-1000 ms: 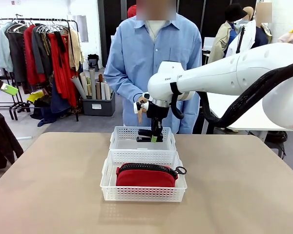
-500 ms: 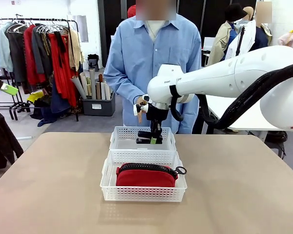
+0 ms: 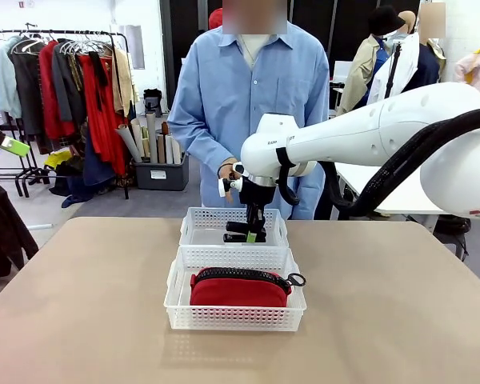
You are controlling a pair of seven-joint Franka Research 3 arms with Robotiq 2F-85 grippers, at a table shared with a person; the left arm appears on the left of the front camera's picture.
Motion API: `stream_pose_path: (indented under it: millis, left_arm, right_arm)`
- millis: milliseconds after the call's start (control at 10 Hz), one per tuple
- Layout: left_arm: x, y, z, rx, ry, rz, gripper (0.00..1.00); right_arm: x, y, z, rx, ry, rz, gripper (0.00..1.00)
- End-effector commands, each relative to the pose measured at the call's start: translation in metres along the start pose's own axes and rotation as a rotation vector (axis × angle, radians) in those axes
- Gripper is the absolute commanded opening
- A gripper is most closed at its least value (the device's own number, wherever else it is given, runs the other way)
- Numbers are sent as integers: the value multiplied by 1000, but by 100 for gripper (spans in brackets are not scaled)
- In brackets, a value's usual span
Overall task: Distribute items into two baskets.
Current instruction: Place the picked Stapler into the Organizing basket as instructed by the person.
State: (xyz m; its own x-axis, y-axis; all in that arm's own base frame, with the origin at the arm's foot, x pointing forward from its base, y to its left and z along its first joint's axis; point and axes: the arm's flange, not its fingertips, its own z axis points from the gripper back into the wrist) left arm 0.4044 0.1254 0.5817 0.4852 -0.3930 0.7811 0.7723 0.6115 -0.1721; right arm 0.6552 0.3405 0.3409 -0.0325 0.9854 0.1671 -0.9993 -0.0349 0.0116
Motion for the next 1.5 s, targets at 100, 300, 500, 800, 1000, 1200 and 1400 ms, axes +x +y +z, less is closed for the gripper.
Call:
stream_pose_path:
  millis: [100,300,500,800,1000,1200,1400]
  left_arm:
    - [0,-1,0,-12,-23,-5,100]
    - [0,-1,0,-12,-23,-5,100]
    - [0,-1,0,-12,-23,-5,100]
    - [0,-1,0,-12,-23,-5,100]
    - [0,-1,0,-12,-23,-5,100]
    - [0,-1,0,-12,-23,-5,100]
    - [0,-1,0,-12,-23,-5,100]
  right_arm:
    - [1,-9,0,-7,15,19,23]
    - [-1,-11,-3,5,14,16,23]
    - [-2,-13,-5,21,16,18,41]
    - [-1,-13,-2,24,19,30,97]
    - [0,-10,6,13,21,40,100]
    - [2,-4,19,11,30,54,100]
    - [2,2,31,1,50,63,100]
